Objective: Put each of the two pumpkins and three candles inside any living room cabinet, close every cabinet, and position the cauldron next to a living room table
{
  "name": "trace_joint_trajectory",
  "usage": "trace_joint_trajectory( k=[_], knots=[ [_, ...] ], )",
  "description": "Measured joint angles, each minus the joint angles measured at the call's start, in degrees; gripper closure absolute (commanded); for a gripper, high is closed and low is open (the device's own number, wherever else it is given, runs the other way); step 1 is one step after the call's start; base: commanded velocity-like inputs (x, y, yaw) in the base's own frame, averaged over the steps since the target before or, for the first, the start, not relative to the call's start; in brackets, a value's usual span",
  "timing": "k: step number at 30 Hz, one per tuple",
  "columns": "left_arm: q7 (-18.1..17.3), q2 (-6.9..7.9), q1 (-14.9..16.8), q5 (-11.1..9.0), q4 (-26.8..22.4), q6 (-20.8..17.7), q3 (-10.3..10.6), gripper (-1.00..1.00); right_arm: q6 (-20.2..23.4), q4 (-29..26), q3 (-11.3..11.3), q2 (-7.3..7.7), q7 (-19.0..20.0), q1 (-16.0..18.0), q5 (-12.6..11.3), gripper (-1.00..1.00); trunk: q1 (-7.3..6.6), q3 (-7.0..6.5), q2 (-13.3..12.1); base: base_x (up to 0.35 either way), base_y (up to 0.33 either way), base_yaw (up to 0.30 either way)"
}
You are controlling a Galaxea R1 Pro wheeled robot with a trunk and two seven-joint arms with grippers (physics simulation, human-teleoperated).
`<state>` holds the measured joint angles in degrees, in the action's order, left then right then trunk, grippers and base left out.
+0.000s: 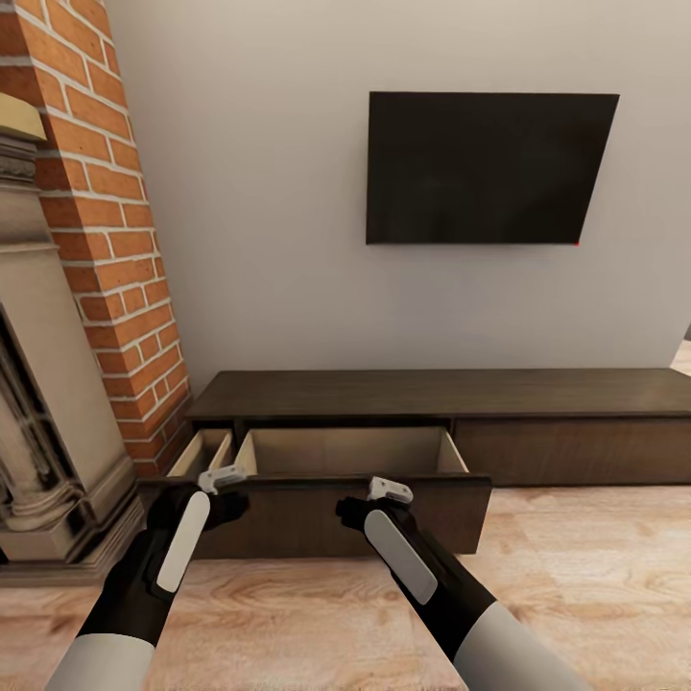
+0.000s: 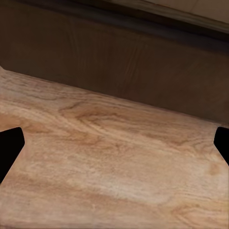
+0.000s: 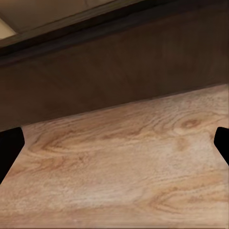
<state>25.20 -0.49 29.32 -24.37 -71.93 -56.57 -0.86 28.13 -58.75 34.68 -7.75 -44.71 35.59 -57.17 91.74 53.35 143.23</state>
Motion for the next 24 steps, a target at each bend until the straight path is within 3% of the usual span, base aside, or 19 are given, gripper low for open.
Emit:
trace_joint_trajectory(
  k=[20, 24],
  knots=[
    [0.0, -0.06, 0.0, 0.5, 1.4, 1.0, 1.3, -1.00, 1.9, 0.6, 0.2, 0.09, 0.4, 0.0, 1.1, -1.00, 0.52, 4.44, 0.3, 0.000, 0.000, 0.000],
    [0.1, -0.11, 0.0, 0.6, 2.8, 4.8, 5.0, -1.00, 1.5, 0.6, 0.3, 0.14, 0.5, 0.0, 1.3, -1.00, 0.62, 5.32, 0.3, 0.000, 0.000, 0.000]
  ],
)
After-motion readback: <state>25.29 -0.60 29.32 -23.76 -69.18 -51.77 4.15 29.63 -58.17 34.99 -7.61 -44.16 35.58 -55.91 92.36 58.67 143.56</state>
